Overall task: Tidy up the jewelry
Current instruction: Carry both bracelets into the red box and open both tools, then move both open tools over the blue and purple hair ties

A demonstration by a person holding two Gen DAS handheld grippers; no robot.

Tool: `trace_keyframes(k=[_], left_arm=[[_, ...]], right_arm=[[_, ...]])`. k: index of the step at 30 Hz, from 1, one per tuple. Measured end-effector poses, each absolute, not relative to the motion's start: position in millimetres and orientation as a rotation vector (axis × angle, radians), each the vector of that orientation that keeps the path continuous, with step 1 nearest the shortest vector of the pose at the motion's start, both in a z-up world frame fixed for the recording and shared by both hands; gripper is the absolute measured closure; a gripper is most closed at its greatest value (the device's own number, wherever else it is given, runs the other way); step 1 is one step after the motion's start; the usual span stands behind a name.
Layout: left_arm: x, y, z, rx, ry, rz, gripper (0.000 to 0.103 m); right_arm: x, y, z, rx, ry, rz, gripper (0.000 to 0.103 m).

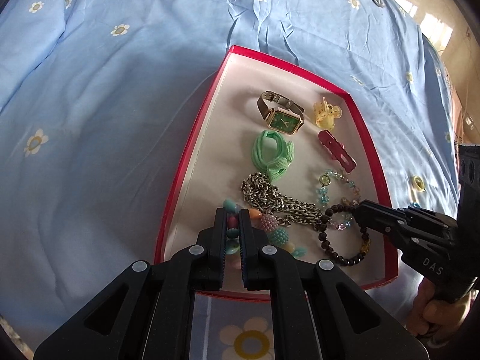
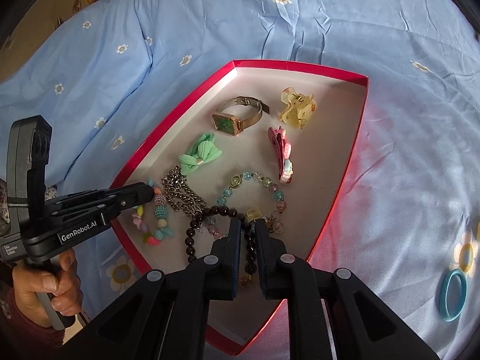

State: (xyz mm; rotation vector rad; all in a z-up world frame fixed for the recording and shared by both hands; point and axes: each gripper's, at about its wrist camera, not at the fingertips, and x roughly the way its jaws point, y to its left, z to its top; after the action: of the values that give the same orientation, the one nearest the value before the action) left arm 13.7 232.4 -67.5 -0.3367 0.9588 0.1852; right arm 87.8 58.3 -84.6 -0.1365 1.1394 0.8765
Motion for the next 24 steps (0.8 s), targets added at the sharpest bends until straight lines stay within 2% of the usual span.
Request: trace_keyframes(k=[2, 6, 8, 10, 13, 16, 24], left_arm=[[13, 231, -67, -0.342, 0.960, 0.189, 0.091], [8, 231, -60, -0.356, 0.939, 0.196, 0.069], [6, 229, -55, -0.360, 0.926, 0.197, 0.065], [3, 227, -51, -0.362, 0.915, 0.198, 0.064], [-1, 220, -46, -0.368, 0.902, 0.195, 0.058], [-3, 208, -42, -0.371, 0.897, 0.173, 0.054], [4, 165, -34, -0.340, 0.898, 0.089, 0.048]], right_arm=[[88, 57, -84, -0.128, 1.142, 0.878, 0.090], [88, 52, -78, -0.099, 1.135, 0.886, 0.088], [88, 46, -71, -0.076, 1.120, 0.890, 0.078], [86, 39, -64, -0.057, 1.102, 0.890, 0.071], [85, 23, -54, -0.021, 1.081, 0.879, 0.067], [83, 1, -48, 0.013, 1.064, 0.852, 0.058], [87, -74, -43, 0.071, 1.045, 0.702, 0.058]])
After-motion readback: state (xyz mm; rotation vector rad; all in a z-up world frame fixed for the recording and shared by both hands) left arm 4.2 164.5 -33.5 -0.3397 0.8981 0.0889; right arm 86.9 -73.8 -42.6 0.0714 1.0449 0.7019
